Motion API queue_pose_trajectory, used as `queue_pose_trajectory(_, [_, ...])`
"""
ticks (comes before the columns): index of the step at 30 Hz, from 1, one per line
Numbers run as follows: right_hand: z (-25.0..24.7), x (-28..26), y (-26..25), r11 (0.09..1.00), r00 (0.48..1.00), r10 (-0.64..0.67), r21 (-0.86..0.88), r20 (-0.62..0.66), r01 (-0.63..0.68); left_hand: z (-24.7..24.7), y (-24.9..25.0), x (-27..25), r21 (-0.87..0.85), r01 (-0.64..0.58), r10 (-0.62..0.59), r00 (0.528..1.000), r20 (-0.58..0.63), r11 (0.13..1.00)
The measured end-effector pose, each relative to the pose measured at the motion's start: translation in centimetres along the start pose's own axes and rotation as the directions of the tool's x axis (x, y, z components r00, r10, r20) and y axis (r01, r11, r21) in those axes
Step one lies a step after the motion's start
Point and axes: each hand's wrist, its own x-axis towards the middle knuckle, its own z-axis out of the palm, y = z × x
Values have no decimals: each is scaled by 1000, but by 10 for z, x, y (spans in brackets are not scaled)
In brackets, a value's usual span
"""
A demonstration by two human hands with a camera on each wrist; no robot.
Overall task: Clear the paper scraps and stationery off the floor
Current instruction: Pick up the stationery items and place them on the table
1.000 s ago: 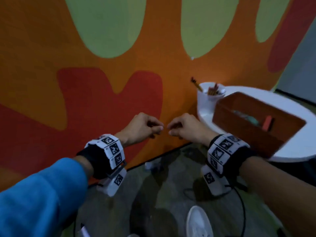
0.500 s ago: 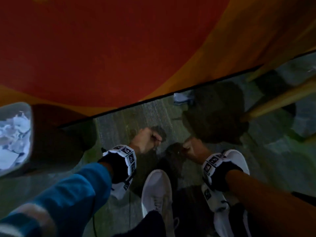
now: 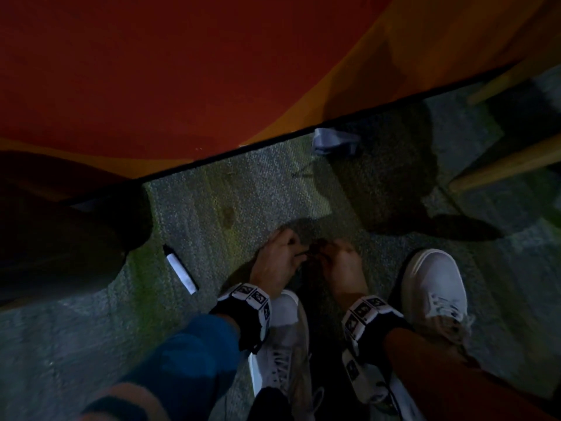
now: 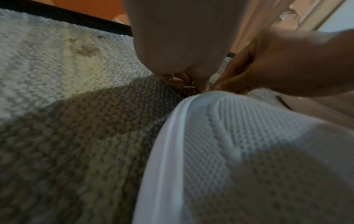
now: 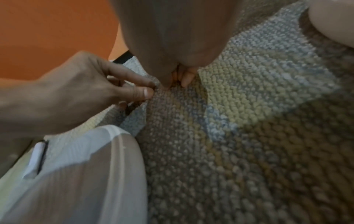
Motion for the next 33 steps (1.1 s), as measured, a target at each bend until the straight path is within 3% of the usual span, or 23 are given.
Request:
queue_pose_trajectory(7, [-7,5,-13,998,998,-61,5,24,60,8,-9,8,120,-164,169,985,-34,979])
queue_pose_trajectory(11, [-9,11,-5,998,996,-22,59,88,17,3,-3,9,231,-211,216,976,1,950])
queue_pose_trajectory(15, [-5,2,7,992,998,-39,125,51,33,1,-7,5,152,-260,265,964,-15,954])
queue_pose_trajectory(18, [-1,3,5,994,999,-11,113,31,7,1,-24,0,-157,-16,-8,988,-154,988])
queue_pose_trajectory(20, [1,4,3,994,1000,-4,105,10,3,-2,-35,-6,-279,96,-167,955,-244,956])
queue_pose_trajectory(23, [3,5,3,997,999,-10,79,36,7,-6,-41,-14,-389,179,-293,922,-255,903])
queue_pose_trajectory(28, [4,10,3,997,994,11,71,111,-19,-4,-44,-13,-484,232,-367,908,-205,844])
queue_pose_trajectory(33, [1,13,4,980,999,11,199,49,-21,-5,-40,-11,-394,203,-301,931,-205,896])
